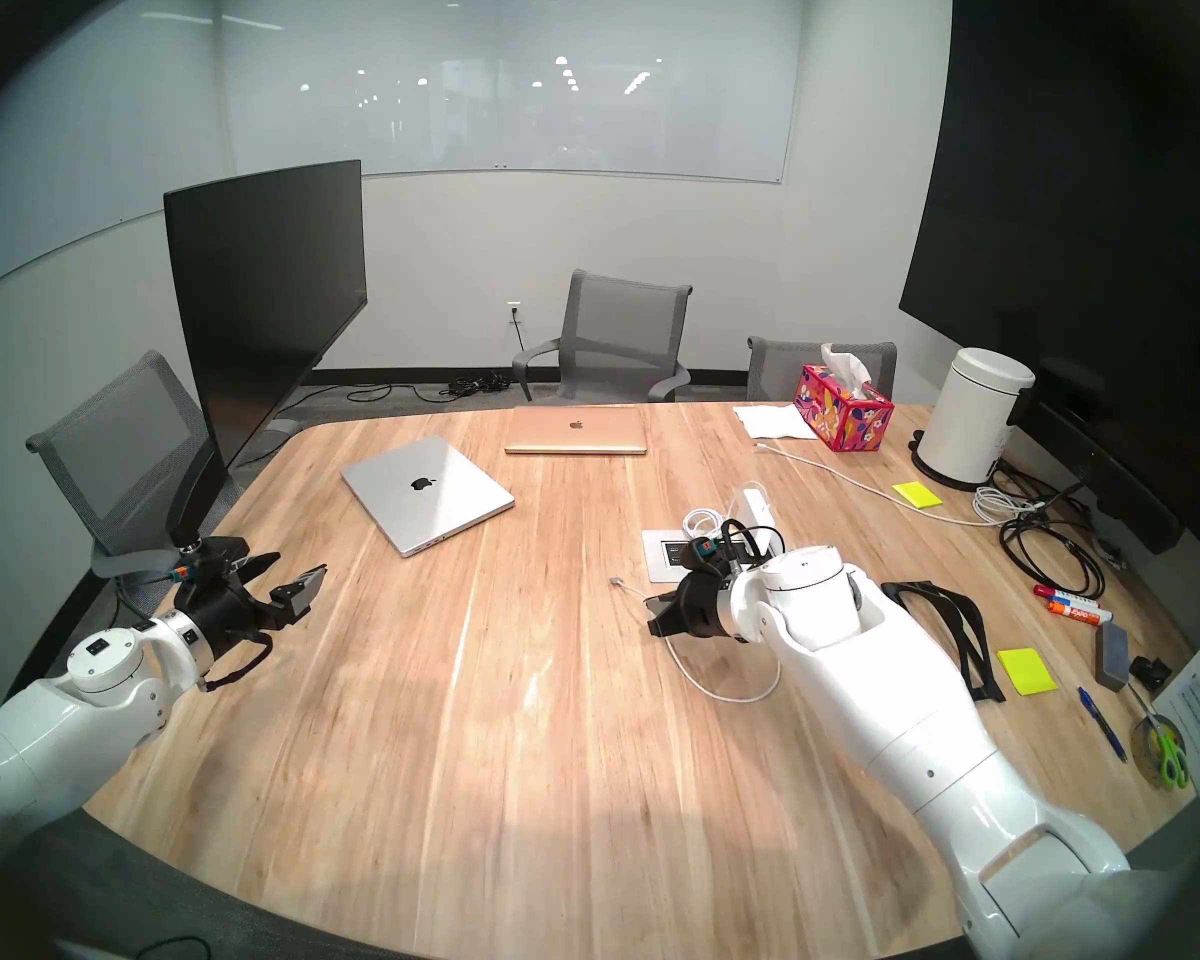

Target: Unplug the charging cable from the port of the MacBook and lay it on the desk

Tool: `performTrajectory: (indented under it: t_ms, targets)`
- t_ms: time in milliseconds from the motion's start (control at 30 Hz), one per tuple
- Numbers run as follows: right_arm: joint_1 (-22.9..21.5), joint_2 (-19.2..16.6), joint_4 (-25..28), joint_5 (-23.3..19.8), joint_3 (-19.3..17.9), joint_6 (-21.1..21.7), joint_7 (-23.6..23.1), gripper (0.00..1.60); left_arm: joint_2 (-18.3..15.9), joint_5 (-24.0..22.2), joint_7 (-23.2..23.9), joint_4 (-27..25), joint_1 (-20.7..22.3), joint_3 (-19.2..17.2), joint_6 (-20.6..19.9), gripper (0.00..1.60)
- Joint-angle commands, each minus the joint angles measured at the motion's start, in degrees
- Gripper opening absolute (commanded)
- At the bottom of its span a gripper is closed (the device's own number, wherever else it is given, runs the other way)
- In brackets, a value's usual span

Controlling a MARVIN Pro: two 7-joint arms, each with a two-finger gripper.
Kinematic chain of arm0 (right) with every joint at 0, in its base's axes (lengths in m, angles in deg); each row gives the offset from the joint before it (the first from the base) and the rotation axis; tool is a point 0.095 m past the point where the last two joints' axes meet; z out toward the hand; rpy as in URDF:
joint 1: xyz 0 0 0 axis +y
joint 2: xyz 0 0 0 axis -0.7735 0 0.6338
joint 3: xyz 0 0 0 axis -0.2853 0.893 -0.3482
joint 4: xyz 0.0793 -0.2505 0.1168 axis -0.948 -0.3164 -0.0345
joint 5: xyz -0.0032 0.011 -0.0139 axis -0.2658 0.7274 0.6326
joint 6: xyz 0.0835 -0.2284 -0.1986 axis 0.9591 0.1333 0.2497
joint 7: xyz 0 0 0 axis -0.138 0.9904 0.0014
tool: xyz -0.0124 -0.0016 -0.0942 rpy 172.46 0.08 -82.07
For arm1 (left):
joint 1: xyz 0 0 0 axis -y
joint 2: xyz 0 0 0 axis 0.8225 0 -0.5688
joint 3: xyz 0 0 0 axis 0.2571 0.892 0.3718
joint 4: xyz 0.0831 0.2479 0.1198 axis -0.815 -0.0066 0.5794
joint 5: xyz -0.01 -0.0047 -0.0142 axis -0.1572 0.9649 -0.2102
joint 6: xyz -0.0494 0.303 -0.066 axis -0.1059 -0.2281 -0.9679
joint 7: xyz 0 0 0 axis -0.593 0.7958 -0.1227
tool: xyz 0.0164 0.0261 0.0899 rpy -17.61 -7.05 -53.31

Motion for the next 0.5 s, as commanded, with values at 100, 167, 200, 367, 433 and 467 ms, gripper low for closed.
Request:
performTrajectory:
  t_ms: [100,167,200,367,433,467]
  targets:
    - [-1.97,0.36,-0.9,0.05,0.34,-0.96,-1.48,0.2,-0.23,0.02,-0.1,-0.78,0.08,-0.68,0.63,1.6]
    - [-2.1,0.45,-1.16,0.1,0.44,-0.99,-1.66,0.18,-0.24,0.02,-0.1,-0.78,0.08,-0.68,0.63,1.6]
    - [-2.17,0.55,-1.39,0.11,0.5,-1.02,-1.75,0.18,-0.24,0.02,-0.1,-0.78,0.08,-0.68,0.63,1.6]
    - [-2.3,0.96,-2.11,0.19,0.71,-1.17,-1.96,0.66,-0.24,0.01,-0.1,-0.78,0.07,-0.67,0.64,1.6]
    - [-2.34,1.05,-2.18,0.19,0.73,-1.16,-2.01,1.2,-0.24,0.01,-0.1,-0.78,0.08,-0.67,0.64,1.6]
    - [-2.38,1.08,-2.22,0.19,0.74,-1.14,-2.06,1.45,-0.24,0.01,-0.1,-0.78,0.08,-0.67,0.64,1.6]
